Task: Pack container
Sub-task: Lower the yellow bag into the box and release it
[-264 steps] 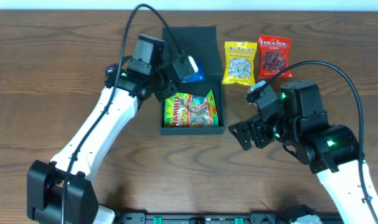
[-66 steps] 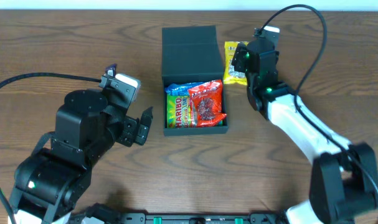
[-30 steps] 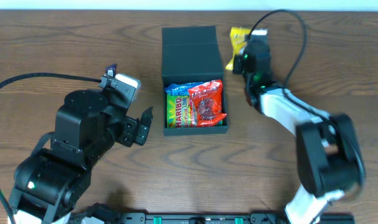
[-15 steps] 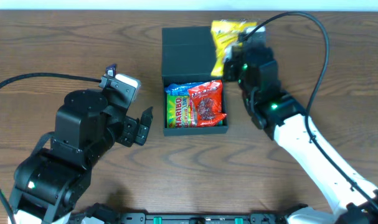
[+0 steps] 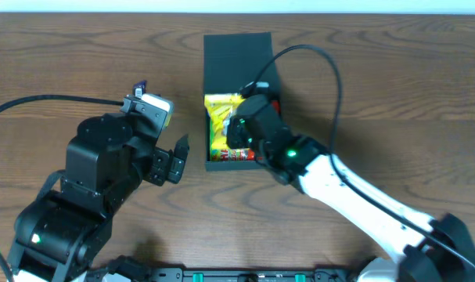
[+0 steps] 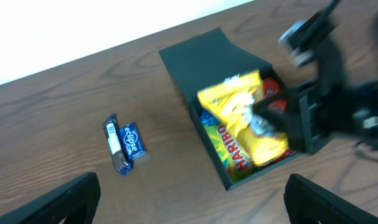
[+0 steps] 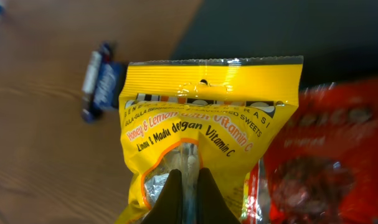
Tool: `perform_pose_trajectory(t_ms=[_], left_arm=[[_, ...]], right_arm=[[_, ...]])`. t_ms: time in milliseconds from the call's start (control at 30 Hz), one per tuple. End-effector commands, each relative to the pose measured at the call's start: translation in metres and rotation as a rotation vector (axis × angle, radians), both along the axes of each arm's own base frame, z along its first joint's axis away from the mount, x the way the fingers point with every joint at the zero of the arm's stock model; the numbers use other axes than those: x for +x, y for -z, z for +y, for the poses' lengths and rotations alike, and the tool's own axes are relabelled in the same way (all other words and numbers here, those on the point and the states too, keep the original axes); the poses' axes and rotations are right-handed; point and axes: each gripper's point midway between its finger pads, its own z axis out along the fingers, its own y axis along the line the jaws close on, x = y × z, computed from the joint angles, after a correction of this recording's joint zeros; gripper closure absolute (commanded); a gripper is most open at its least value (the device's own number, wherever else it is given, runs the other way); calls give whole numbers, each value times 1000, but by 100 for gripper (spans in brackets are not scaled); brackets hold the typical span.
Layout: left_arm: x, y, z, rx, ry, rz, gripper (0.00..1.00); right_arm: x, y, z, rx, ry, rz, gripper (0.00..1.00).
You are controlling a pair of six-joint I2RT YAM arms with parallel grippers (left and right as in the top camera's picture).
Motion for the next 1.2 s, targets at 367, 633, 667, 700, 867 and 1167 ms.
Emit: perform_pose_trajectory(t_ms=[367,633,667,700,867,1167], left_arm=[[-1,-8,3,-5,-15,-23,5],[-1,-8,4,-4,-15,-24,5],[-1,-8,4,-3,-18,-24,5],[-1,-8,4,-2,-18,-25,5],[0,-8,7,6,-32,-30,5],[7,-11,23,59,-115,-63,5]], right_arm=[[8,114,1,-181,83,124,86],[12,106,5,-169,66,94,58],[13,97,6,-155,66,81,56],[13,89,7,-139,63,70,54],[12,14,12,-49,4,-59,38],[1,-93,-6,13,-49,-305,21]])
